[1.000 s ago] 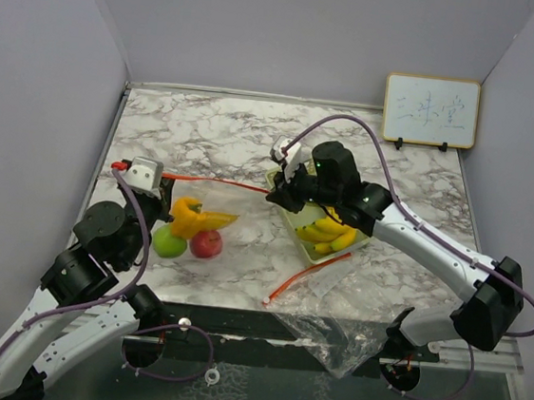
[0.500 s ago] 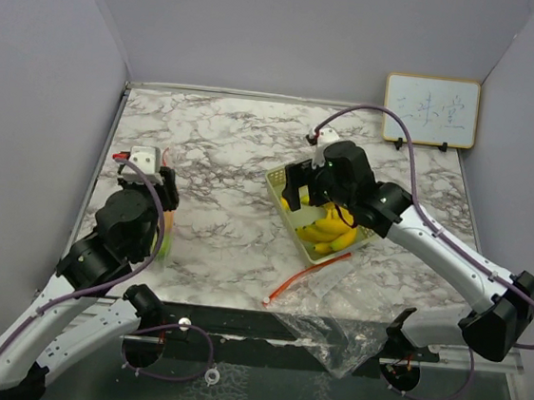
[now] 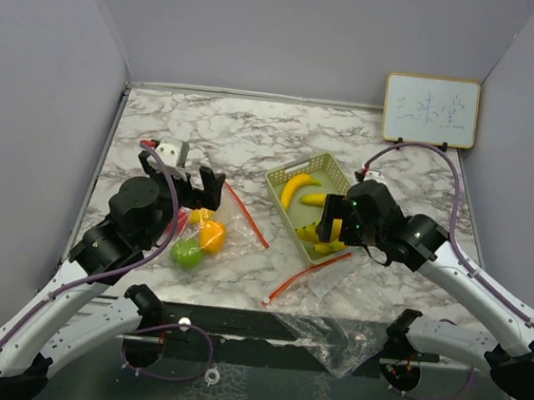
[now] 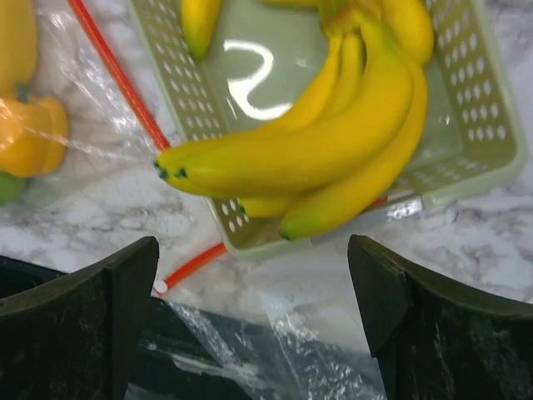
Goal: Place the food in the zip-top bag and seal the zipper
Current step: Place the zipper food storage bag at the center of the board, then pick up the zipper food storage bag at the center of the board.
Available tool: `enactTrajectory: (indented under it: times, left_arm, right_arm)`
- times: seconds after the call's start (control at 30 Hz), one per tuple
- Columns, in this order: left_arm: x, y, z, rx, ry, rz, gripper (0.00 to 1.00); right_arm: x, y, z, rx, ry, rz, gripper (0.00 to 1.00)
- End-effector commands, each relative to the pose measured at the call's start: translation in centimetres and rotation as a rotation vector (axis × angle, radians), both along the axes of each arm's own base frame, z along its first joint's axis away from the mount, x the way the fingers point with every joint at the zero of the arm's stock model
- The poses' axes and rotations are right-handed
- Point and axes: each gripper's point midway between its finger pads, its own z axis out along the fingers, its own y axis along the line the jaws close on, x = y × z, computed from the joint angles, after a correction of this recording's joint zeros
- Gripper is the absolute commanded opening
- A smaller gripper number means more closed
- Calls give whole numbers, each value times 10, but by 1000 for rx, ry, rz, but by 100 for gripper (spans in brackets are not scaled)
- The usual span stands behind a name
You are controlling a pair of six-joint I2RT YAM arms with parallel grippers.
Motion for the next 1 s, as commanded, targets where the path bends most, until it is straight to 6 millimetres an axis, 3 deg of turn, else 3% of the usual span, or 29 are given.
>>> enactTrajectory:
  times: [0.0,0.17,0.27,0.47,0.7,0.83,0.97]
  left_arm:
    - [-11,-45,4,-117,-14,-223,99]
    - [-14,-73,-43,-148,95,-329,95]
    - [-14,-81,-56,-174,114,-352,94]
    - [-15,-94,-68,-185,145,-405,91]
    - [-21,-94,-68,-202,142,-423,91]
    - [-23,-91,-71,-194,153,-415,91]
    - [-24,-90,-74,-193,160,-414,90]
  right_arm:
    - [-50,-6,-60,37,277,-55,93]
    - [-80,-7,-94,150,379,-116,84]
    - [-86,-13,-111,144,394,-139,84]
    - [-69,-13,-131,108,363,-202,89]
    - [-49,-26,-156,60,308,-364,94]
    - [-47,-31,-169,49,289,-381,82]
    - [-52,-37,-184,8,299,-369,55]
